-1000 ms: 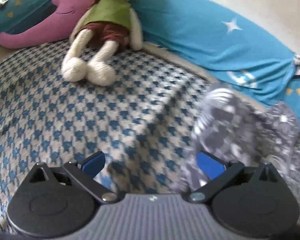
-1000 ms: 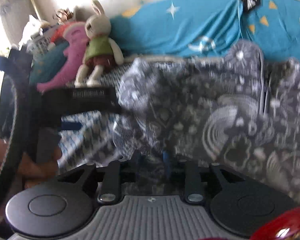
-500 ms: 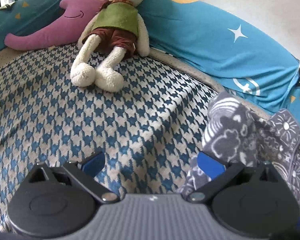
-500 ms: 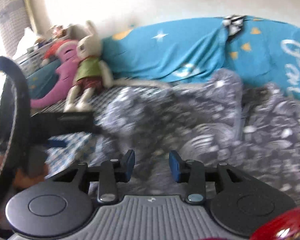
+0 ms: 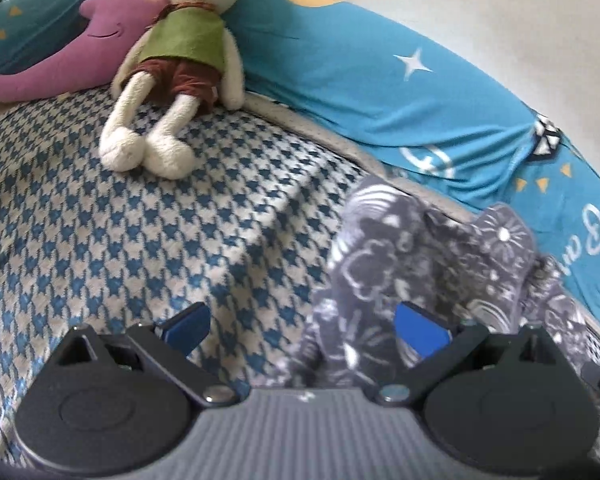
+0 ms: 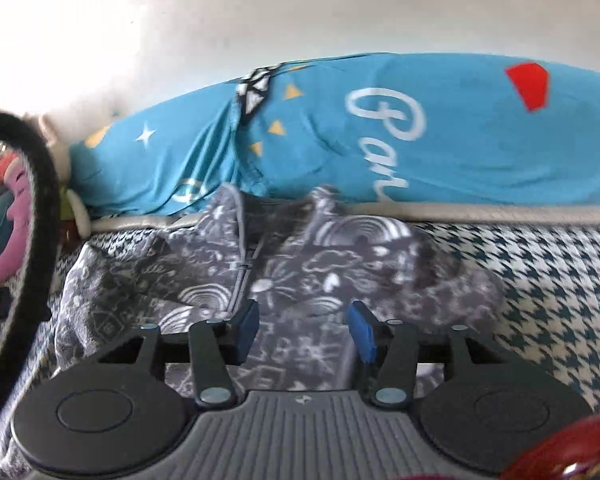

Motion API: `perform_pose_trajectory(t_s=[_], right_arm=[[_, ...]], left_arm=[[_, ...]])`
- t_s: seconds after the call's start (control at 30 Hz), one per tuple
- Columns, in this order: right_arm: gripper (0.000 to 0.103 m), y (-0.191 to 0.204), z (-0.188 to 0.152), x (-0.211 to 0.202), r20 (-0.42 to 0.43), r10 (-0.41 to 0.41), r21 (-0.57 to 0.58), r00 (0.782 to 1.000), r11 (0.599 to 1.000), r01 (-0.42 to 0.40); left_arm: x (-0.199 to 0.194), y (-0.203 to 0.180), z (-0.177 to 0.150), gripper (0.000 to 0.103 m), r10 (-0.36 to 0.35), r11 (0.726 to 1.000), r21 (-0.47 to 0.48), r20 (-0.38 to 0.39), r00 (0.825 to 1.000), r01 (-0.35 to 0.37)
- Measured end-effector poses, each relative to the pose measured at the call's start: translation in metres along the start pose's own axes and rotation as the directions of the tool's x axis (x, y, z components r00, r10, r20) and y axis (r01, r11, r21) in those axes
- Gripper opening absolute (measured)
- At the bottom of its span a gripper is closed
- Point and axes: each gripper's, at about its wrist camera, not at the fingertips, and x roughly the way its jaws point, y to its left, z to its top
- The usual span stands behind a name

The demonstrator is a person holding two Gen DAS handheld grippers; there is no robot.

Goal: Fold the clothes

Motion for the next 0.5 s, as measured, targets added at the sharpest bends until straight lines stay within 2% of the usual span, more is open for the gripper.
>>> perform_pose_trajectory(t_s=[0.13,0.3,0.37,0.4,0.43,0.5], right_arm=[[0.06,0.001,-0.005,0.007,-0.03,-0.027,-0.025,0.999,0.999,0.026],[0.059,0.007,-0.016,0.026,-0.084,-0.053,-0.05,0.995,0.998,0.049],[0.039,0.009,-0.019,0.028,-0.088,-0.073,-0.06,0.993,0.996,0.068],[0.015,0.01,-0.019,0.028,-0.088,-0.08,-0.062,0.993,0.995,0.075],[0.01,0.009,-0.018,0.024,-0.075,-0.078,-0.049,0.994,0.996,0.075],[0.009,0.009,-0.012,0.007,-0.009,-0.089,-0.012,0.996,0.996,0.089]], left_arm=[[-0.001,-0.009,-0.003,0.103,-0.014,1.0,0.014,0.004,1.0,0.014],[-0.001,-0.013,0.0,0.103,-0.008,1.0,0.002,0.001,1.0,0.008],[0.0,-0.011,0.003,0.103,-0.001,1.0,-0.015,0.003,1.0,0.001],[0.0,-0.009,0.005,0.103,0.003,1.0,-0.024,0.004,1.0,-0.003],[0.001,-0.005,0.007,0.103,0.008,0.999,-0.033,0.007,1.0,-0.008],[0.001,0.001,0.011,0.103,0.026,0.998,-0.056,0.016,1.0,-0.025]])
